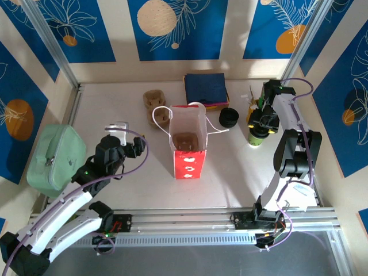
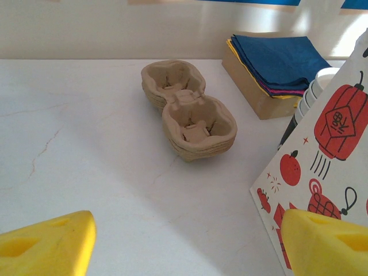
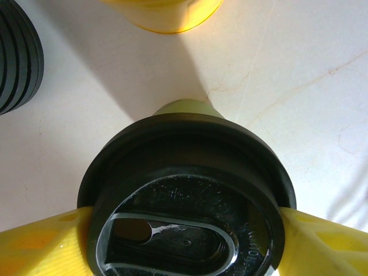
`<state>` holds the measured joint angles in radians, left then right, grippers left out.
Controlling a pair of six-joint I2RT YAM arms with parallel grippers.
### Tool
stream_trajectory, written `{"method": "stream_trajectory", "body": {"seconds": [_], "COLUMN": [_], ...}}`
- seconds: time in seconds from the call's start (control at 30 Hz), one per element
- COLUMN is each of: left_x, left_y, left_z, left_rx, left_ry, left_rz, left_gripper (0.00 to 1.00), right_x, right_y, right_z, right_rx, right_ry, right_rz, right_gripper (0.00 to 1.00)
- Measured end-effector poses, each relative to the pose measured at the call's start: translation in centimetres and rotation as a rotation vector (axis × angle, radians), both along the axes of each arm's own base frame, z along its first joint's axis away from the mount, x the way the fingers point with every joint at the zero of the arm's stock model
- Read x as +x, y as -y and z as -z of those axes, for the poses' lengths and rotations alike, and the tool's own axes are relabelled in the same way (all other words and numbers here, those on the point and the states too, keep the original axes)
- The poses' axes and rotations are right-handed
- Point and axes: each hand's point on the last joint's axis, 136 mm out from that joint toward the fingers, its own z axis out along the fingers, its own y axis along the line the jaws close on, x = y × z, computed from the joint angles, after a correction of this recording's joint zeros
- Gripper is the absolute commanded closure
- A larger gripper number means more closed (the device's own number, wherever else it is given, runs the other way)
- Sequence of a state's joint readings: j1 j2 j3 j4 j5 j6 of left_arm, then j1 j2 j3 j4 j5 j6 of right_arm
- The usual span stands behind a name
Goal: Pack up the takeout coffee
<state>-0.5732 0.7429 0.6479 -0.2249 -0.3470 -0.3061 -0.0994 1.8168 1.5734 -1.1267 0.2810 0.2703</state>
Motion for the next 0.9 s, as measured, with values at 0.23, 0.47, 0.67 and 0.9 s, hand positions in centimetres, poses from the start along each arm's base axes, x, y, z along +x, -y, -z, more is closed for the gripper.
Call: {"method": "stream_trajectory", "body": {"seconds": [0.23,0.47,0.67,0.9], "left_x": [0.0,-0.1,-0.1,-0.1], "left_y": [0.0,0.0,-0.1,-0.1], "left_z": [0.0,-0.2,-0.3,-0.2], "left_rx": [0.000,0.003,0.005,0.005], "left_ry": [0.000,-0.004,-0.007,-0.008], "left_rz": [0.000,0.000,0.000,0.000], "left_gripper": [0.17,0.17,0.17,0.17], "right_x": [-0.8,-2.6,-4.2,-6.2], "right_y": [-1.0,-3.7,-6.2,-9.2], "right_z": [-0.1,-0.5,-2.3,-5.4], "right_rx": [0.013,0.036,0.033,0.022], "right_ry": [-0.033,-0.098,-0.097,-0.065], "right_rz": [0.007,-0.027,-0.084,-0.160], "right_gripper": [0.28,0.29,0.30,0.30]}}
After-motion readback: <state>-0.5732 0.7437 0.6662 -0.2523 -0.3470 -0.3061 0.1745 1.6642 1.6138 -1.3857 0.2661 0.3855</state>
